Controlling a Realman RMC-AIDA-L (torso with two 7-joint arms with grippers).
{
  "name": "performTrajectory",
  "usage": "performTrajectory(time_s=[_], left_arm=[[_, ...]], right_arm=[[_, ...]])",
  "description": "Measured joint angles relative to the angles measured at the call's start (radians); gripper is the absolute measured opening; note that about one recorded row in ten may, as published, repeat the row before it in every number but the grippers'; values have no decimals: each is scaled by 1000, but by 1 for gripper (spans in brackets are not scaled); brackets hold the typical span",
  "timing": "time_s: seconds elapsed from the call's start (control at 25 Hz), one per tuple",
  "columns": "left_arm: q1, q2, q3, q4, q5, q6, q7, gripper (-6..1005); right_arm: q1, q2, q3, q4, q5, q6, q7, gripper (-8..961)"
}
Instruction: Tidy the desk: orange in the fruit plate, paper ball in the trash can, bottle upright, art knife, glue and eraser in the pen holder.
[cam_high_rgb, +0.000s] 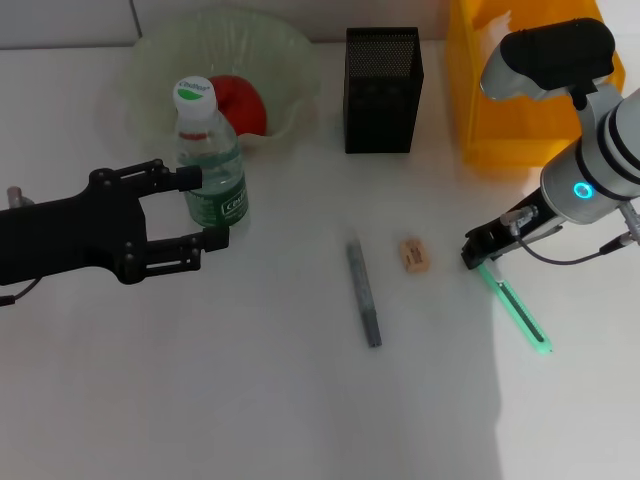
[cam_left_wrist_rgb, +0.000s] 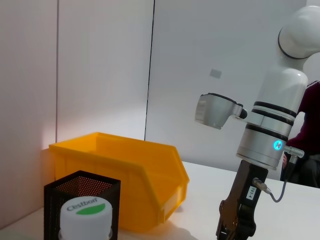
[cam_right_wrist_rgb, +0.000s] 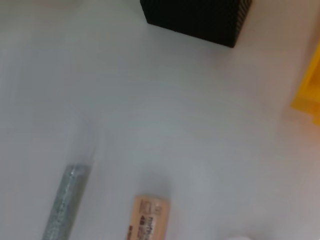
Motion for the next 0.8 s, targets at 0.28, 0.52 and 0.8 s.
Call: performTrajectory(time_s=[0.28, 0.52, 0.8], left_arm=[[0, 0, -1, -2, 0, -2, 0, 783], [2, 0, -2, -2, -5, -2, 0, 783], [2, -7, -2, -2, -8, 1, 0, 783]], right_arm=[[-23, -3, -3, -63, 20, -5, -11, 192], [-171, -8, 71, -396, 68, -9, -37, 183], [-361, -9, 250, -490, 621, 295, -383, 185]])
